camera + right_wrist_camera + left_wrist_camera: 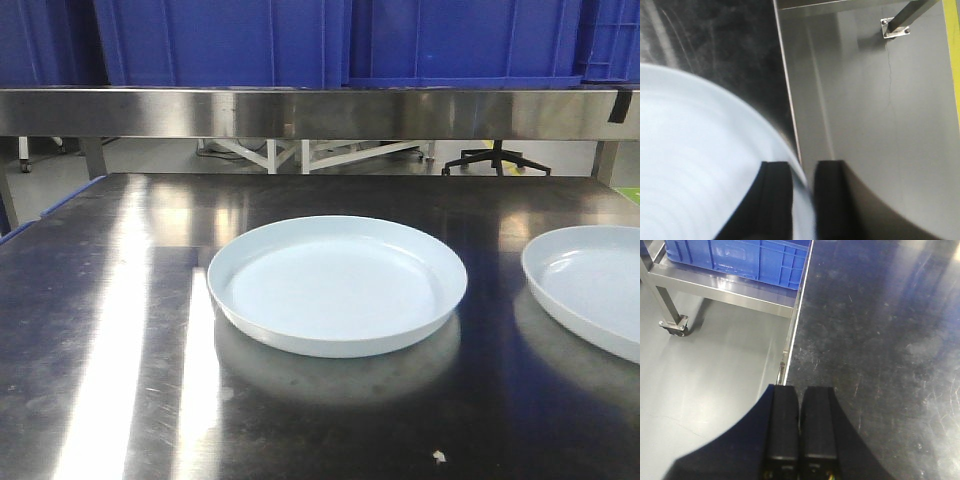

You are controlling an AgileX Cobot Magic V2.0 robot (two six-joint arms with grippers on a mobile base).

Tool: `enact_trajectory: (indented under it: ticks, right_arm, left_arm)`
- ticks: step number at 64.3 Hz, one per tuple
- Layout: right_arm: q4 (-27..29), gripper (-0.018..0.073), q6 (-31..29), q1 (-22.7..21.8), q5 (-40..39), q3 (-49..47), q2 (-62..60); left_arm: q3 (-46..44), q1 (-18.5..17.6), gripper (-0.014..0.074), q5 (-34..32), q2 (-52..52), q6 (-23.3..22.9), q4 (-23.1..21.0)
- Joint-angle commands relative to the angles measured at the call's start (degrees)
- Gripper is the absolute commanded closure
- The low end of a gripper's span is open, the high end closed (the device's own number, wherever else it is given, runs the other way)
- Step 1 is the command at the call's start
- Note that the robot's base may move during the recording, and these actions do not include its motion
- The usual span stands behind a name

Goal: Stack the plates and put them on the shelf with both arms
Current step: 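Lift the other plate with the right gripper and lay it onto the centered plate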

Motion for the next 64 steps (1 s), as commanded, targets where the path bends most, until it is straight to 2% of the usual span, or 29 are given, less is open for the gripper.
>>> enact_trajectory:
  ticks: [1, 4, 16, 28, 38, 51, 64]
  right_arm:
    - [-1.0, 0.0547, 0.0, -0.5, -2.3, -2.1, -1.6]
    - [-1.0, 0.0516, 0.0, -0.5, -2.2, -2.9, -1.6]
    - [-1.0, 0.0536, 0.0, 0.1, 1.6, -9.4, -4.6]
    - [1.6, 0.0536, 0.0, 3.9, 2.7, -15.0, -8.1]
    - [5.0, 0.0536, 0.0, 11.4, 3.1, -17.6, -8.5]
    - [5.1, 0.0536, 0.0, 22.8, 2.9, -20.5, -4.1]
    - [5.1, 0.0536, 0.0, 30.2, 2.5, -23.1, 2.8]
  left_arm:
    - [-1.6, -0.4, 0.0513, -4.4, -0.3, 0.2, -0.5]
    - [-1.6, -0.4, 0.0513, -4.4, -0.3, 0.2, -0.5]
    - [-1.6, -0.4, 0.0513, -4.4, -0.3, 0.2, -0.5]
    - [-1.6, -0.4, 0.0513, -4.4, -0.3, 0.2, -0.5]
    - [-1.6, -0.4, 0.0513, -4.4, -0.3, 0.2, -0.5]
    - [-1.6, -0.4, 0.0513, -4.4, -0.3, 0.2, -0.5]
    - [-1.6, -0.4, 0.0513, -4.4, -0.3, 0.2, -0.5]
